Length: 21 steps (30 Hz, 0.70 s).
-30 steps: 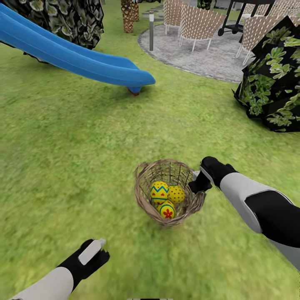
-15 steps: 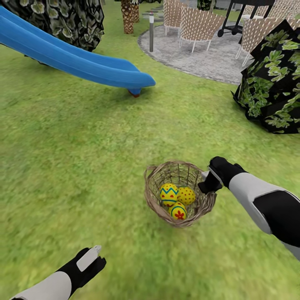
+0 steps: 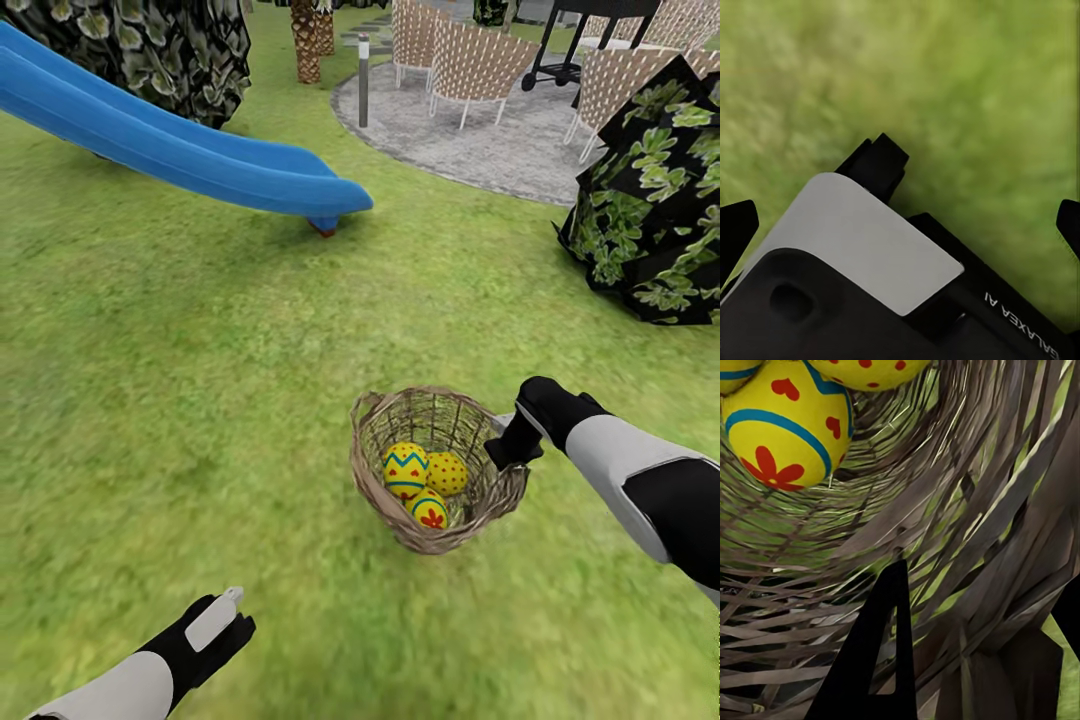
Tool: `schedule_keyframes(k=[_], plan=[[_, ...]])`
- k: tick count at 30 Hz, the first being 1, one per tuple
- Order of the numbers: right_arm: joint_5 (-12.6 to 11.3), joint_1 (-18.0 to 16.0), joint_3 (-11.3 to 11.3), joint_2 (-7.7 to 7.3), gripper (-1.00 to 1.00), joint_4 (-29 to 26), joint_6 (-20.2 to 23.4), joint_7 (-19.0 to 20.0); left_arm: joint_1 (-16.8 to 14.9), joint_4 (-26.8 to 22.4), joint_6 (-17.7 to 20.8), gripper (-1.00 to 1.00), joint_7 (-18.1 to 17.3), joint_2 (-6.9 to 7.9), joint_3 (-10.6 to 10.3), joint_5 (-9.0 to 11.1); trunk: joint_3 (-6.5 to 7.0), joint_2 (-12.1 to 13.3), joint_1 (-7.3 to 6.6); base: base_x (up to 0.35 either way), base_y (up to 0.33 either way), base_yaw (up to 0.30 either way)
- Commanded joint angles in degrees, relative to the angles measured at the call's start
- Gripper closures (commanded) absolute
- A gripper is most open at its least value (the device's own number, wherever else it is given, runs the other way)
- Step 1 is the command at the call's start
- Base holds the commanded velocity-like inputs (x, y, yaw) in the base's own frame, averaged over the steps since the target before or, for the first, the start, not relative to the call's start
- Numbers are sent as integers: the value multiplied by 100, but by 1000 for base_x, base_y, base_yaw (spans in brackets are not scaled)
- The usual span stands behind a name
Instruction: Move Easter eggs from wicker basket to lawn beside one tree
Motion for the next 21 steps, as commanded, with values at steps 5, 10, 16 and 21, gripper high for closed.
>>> schedule_keyframes(k=[5, 10, 16, 21], plan=[[17, -1, 4, -57, 100, -11, 23, 76, -1, -15, 8, -100, 36, 6, -42, 21, 87, 200, -111, 0, 0, 0], [23, -1, 4, -75, 100, -11, 23, 86, -1, -15, -1, -100, 36, 2, -41, 20, 177, 401, -221, 0, 0, 0], [24, -14, 11, -127, 100, -11, 23, 95, -1, -15, -3, -100, 36, -3, -45, 23, 284, 641, -352, 0, 0, 0], [29, -18, 12, -131, 100, -11, 23, 95, -1, -15, -39, -100, 36, -3, -45, 23, 374, 842, -462, 0, 0, 0]])
